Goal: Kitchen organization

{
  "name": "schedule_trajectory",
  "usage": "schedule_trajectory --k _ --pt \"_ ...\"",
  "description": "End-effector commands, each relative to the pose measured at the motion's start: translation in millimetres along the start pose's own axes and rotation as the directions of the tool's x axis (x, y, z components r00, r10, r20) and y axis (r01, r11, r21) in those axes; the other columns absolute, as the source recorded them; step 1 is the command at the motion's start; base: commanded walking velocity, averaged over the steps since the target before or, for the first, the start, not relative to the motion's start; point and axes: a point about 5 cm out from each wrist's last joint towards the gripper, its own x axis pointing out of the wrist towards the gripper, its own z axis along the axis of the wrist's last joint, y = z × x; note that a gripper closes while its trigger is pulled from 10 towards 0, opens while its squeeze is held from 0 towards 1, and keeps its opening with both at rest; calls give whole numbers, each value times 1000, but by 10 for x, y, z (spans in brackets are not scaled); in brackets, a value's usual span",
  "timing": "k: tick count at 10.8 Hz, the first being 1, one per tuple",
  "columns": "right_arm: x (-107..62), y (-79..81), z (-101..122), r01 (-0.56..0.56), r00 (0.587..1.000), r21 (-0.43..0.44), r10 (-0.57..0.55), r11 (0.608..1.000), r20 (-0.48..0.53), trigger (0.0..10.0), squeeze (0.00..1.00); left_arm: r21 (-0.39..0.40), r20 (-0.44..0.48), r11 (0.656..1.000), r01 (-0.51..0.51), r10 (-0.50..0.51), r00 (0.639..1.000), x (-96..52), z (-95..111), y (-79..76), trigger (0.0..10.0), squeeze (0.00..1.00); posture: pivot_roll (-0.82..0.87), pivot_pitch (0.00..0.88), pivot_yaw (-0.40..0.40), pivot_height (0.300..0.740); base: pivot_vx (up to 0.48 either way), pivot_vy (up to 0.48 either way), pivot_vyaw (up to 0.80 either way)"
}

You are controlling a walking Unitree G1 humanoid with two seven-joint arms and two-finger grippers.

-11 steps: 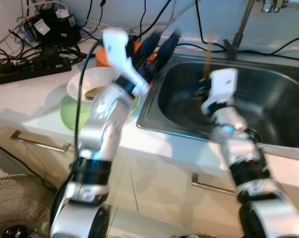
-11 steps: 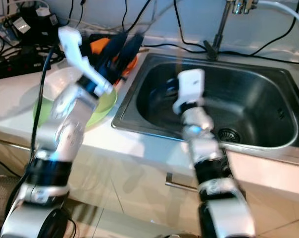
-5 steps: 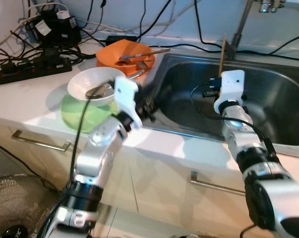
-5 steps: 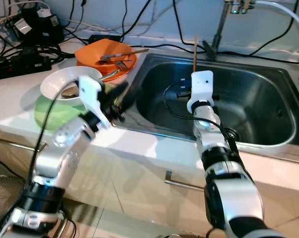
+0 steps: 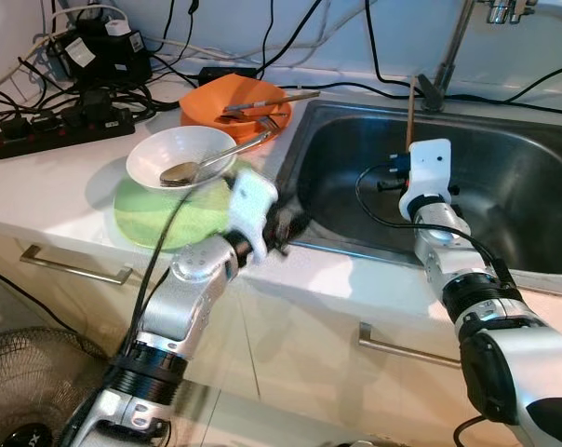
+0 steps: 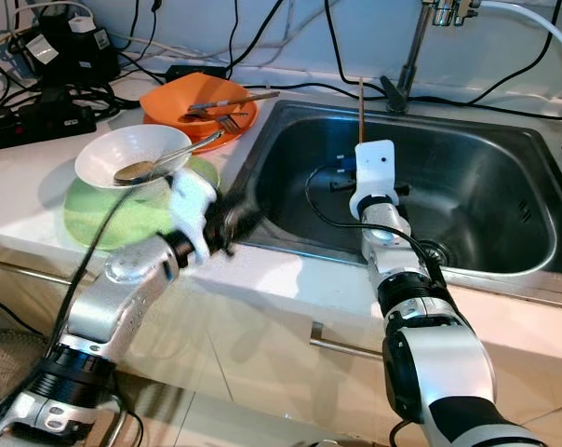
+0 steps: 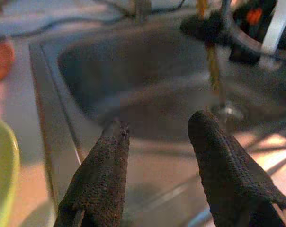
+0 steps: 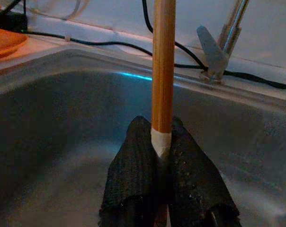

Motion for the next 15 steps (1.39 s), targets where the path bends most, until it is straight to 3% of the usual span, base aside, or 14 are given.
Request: schedule_trajectory --k 1,2,3,10,11,13,14,15 --pt "40 -8 82 -1 1000 -10 1 1000 15 10000 0 14 -17 1000 -8 8 1000 -3 -3 8 10000 0 86 2 39 740 0 0 0" --pt "41 -6 83 -2 1000 -7 2 1000 15 10000 0 16 -18 1000 -10 11 1000 -5 1 10 10000 0 86 2 39 740 0 0 0" --pt "47 -1 94 -11 1000 -5 11 1000 18 10000 1000 18 -23 1000 -14 14 1000 -4 11 15 10000 0 87 14 41 740 0 0 0" --pt "38 -7 92 -5 1000 -20 6 1000 31 10000 1000 22 22 999 -25 24 999 28 65 -14 10000 0 78 13 42 740 0 0 0" --pt "39 -36 145 21 997 -25 -19 999 72 10000 0 48 79 997 -54 50 996 46 154 3 10000 0 80 1 40 740 0 0 0" --pt "28 -12 392 10 972 17 -13 1000 235 10000 0 123 203 986 -112 85 975 55 385 26 10000 0 66 0 31 740 0 0 0" --pt "13 -3 421 7 966 31 -15 999 259 10000 0 154 229 980 -124 86 970 56 445 23 10000 0 66 0 31 740 0 0 0" --pt "-43 37 396 2 959 49 -16 999 282 10000 0 241 346 950 -196 105 932 43 553 34 10000 0 56 0 31 740 0 0 0"
